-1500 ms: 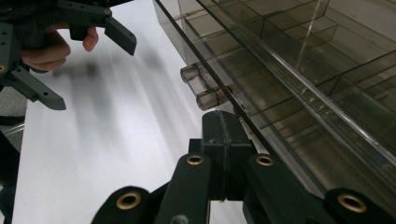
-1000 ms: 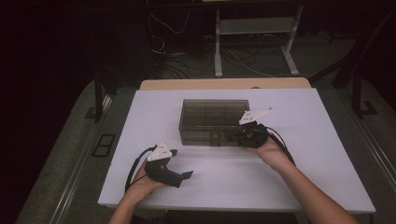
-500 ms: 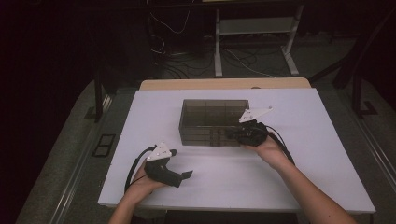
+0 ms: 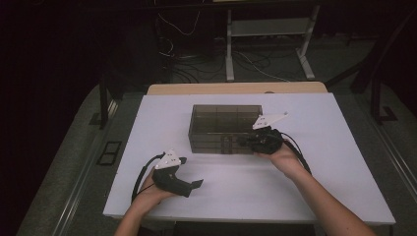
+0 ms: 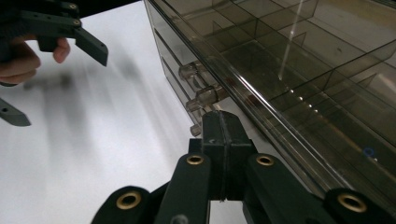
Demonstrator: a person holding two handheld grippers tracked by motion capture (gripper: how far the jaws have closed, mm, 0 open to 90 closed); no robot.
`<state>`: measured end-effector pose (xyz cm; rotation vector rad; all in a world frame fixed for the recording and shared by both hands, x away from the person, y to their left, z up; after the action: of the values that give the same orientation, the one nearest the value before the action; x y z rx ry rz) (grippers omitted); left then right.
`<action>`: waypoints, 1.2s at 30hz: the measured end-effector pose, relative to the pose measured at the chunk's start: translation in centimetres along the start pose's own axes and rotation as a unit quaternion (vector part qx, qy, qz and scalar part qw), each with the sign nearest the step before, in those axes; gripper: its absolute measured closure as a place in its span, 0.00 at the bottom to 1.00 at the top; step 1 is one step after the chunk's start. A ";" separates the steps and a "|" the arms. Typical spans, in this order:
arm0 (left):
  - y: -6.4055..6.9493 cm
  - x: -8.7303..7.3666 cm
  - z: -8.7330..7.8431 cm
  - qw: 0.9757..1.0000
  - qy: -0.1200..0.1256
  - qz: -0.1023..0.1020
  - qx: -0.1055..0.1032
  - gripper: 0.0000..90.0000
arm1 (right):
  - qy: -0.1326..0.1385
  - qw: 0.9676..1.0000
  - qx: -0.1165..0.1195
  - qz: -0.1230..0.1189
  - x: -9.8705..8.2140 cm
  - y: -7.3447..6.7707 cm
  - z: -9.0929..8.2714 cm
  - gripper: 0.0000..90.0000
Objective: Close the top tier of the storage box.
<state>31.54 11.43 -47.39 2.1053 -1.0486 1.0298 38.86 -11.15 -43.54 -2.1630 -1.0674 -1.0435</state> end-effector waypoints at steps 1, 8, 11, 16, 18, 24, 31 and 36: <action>0.0 0.0 0.0 1.000 0.000 0.000 0.000 0.00 | -0.001 1.000 0.000 0.000 0.0 -0.1 -0.2 0.99; 0.0 0.0 0.1 1.000 -0.001 0.004 -0.001 0.00 | 0.006 1.000 0.006 0.002 -0.1 -0.4 -1.3 0.97; 0.0 0.0 0.0 1.000 -0.001 0.001 0.001 0.00 | 0.009 1.000 0.006 0.003 -0.3 -0.5 -1.9 0.95; 0.0 0.0 0.0 1.000 -0.001 0.003 0.000 0.00 | 0.009 1.000 0.006 0.007 -1.0 -0.4 -3.1 0.90; 0.0 0.0 0.0 1.000 -0.001 0.001 0.001 0.00 | 0.009 1.000 0.003 0.007 -1.4 -0.4 -3.6 0.86; 0.0 0.0 0.0 1.000 -0.002 0.001 0.001 0.00 | 0.011 1.000 -0.004 0.005 -2.3 -0.5 -4.8 0.72; 0.0 0.0 0.0 1.000 -0.002 0.002 0.002 0.00 | 0.016 1.000 -0.014 0.001 -3.2 -0.6 -6.0 0.61; 0.0 0.0 0.0 1.000 -0.003 0.005 0.002 0.00 | 0.022 1.000 -0.020 0.000 -3.8 -0.6 -6.8 0.54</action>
<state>31.54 11.44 -47.42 2.1101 -1.0617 1.0325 34.02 -17.24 -42.58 -2.1609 -1.0360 -1.1159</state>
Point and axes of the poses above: each handheld gripper's, and its own axes: z roughly forward along the jaws, x roughly out of its top, y roughly to its right, the point moved 7 cm from there along z, roughly forward along the jaws, and after that the axes turned 3 degrees about -x, right-handed, at the moved point
